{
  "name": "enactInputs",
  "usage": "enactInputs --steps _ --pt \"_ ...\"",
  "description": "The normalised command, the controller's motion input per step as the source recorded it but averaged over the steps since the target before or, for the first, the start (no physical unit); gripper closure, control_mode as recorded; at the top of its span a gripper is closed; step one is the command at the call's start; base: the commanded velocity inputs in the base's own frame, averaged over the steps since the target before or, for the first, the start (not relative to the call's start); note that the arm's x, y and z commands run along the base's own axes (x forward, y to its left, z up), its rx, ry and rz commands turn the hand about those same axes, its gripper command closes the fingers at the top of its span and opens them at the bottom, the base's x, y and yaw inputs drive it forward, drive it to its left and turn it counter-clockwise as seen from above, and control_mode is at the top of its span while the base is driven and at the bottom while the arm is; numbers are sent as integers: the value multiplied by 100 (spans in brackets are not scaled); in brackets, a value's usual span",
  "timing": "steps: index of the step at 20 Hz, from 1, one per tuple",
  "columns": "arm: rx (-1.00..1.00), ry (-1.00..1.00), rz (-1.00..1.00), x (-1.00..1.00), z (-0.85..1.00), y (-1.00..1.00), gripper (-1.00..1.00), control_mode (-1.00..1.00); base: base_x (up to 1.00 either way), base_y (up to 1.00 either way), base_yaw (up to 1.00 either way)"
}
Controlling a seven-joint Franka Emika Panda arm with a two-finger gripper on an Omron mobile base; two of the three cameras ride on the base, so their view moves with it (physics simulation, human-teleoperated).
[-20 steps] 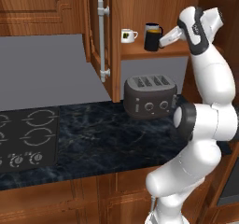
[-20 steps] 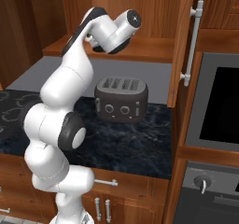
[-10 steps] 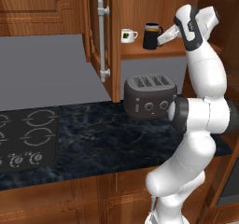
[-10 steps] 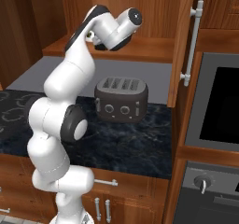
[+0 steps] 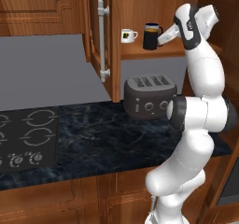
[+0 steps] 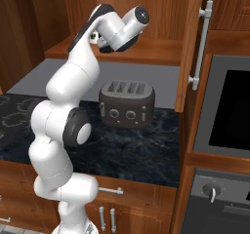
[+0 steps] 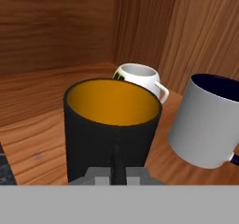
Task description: Pick the mug on the counter and place it in the cabinet with the handle facing the right, like the mugs already inside.
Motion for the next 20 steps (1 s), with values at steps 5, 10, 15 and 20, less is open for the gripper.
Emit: enactInputs --steps 5,10,15,20 --pt "-6 0 1 0 -25 0 -100 -100 0 0 0" --pt "-4 0 1 0 -9 -2 -100 -100 0 0 0" --pt "0 -1 1 0 16 -6 -100 -100 0 0 0" --pt "0 0 1 0 31 -3 -100 -100 0 0 0"
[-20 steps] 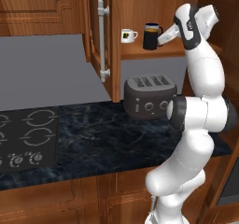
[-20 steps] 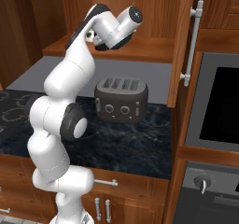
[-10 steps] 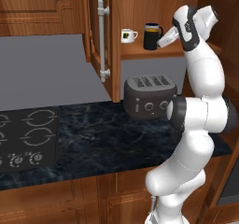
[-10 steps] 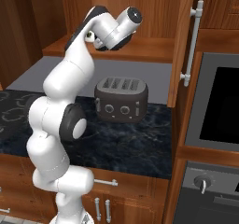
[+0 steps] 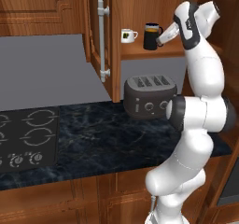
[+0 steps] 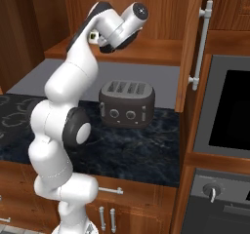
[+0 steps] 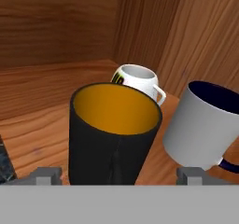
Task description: Pick the mug on the counter and place it in the cabinet with the handle facing the right, like the mugs already inside.
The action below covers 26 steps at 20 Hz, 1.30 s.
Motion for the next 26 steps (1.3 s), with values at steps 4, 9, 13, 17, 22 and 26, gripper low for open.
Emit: enactInputs --steps 4,9,13,17,22,26 --pt "0 -1 2 -12 9 -3 -100 -100 0 0 0" --pt "5 -10 1 -44 -2 -39 -100 -100 0 0 0" --pt "12 -21 2 -63 7 -38 -100 -100 0 0 0" --pt "4 -29 3 -98 10 11 -100 -100 0 0 0" --pt "0 -25 3 -100 0 44 -100 -100 0 0 0" --pt "0 -23 4 -100 -3 45 -100 -100 0 0 0"
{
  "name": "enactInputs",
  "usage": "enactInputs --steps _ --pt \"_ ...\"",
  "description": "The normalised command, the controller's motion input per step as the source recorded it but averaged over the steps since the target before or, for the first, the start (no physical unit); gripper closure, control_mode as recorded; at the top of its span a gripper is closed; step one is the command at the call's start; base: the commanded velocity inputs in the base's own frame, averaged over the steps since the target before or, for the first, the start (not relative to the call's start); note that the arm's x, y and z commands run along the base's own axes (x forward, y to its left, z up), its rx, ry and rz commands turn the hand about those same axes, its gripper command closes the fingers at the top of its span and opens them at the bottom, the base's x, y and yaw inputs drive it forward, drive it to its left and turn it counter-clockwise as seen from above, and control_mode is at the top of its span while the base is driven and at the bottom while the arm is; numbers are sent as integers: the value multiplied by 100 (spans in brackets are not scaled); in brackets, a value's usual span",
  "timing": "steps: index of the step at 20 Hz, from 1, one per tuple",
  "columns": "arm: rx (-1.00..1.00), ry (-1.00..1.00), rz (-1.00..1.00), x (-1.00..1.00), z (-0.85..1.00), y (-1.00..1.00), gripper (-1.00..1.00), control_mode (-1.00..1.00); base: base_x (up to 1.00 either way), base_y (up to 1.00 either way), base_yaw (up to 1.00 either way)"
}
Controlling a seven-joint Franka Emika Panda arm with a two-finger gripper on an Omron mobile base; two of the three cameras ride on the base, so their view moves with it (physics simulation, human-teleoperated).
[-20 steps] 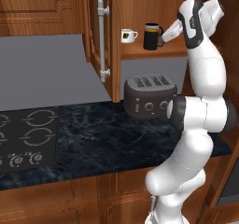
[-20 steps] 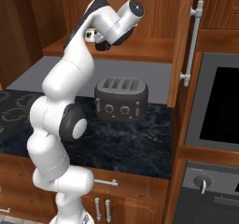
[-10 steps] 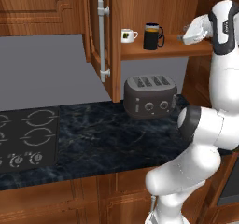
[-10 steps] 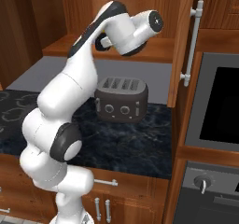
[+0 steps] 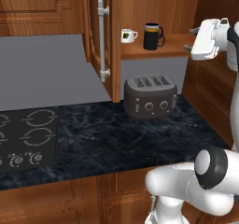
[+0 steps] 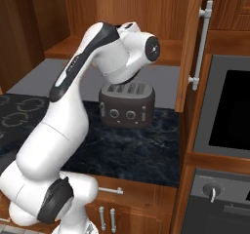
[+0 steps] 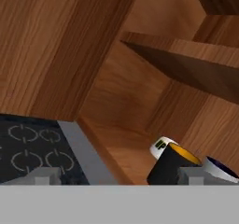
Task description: Pick the mug on the counter and place it in the cabinet with the handle facing the right, like the mugs already inside.
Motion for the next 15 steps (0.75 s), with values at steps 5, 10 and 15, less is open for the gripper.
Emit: enactInputs --steps 5,10,15 --pt "-1 -18 2 -100 -30 73 -100 -100 0 0 0" --pt "-5 -11 4 -100 -63 90 -100 -100 0 0 0" --pt "-4 -3 4 -100 -68 97 -100 -100 0 0 0"
